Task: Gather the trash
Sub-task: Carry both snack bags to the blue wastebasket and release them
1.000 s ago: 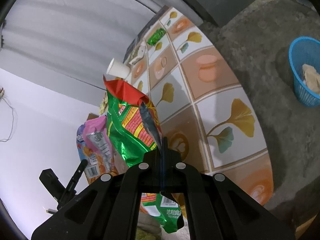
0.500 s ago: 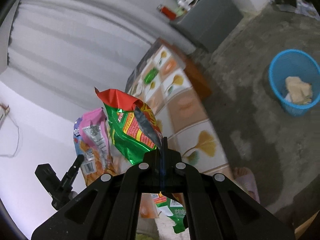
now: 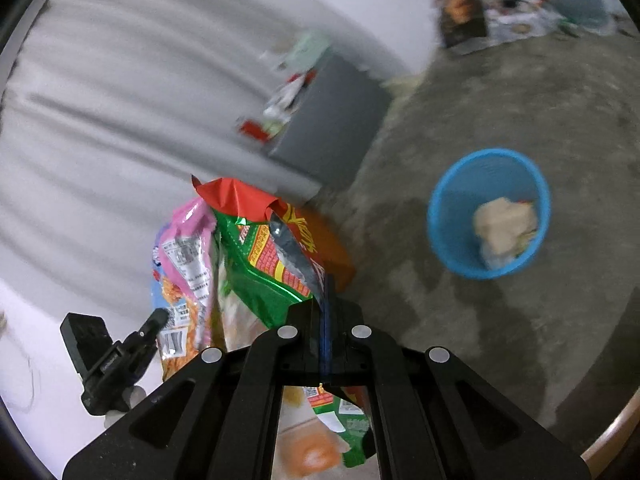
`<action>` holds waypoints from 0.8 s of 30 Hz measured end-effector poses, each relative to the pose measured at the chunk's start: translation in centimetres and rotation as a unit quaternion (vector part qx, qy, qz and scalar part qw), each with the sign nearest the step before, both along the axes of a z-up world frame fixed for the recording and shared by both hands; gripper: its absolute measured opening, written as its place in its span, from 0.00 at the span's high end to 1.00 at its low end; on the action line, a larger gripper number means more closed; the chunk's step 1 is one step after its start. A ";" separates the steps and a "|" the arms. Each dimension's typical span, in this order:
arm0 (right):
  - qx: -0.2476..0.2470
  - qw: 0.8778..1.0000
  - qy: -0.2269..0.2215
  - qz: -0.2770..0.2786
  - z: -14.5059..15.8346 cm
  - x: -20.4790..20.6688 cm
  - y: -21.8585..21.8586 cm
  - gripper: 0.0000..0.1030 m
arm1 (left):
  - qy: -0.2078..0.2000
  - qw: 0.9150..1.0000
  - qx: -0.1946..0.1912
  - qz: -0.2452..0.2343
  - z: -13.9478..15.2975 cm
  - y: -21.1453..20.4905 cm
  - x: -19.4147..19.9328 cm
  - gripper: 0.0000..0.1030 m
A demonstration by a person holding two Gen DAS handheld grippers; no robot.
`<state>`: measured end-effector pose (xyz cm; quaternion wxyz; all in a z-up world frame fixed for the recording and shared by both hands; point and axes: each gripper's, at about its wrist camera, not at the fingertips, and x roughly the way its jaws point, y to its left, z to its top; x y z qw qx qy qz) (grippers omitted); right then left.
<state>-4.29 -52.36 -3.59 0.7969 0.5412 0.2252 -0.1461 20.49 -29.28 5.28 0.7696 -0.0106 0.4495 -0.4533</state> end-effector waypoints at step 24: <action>0.095 0.964 0.154 -0.192 -21.2 3.0 -13.4 0.50 | 0.046 0.966 0.251 -0.030 -25.0 -23.4 10.3 0.62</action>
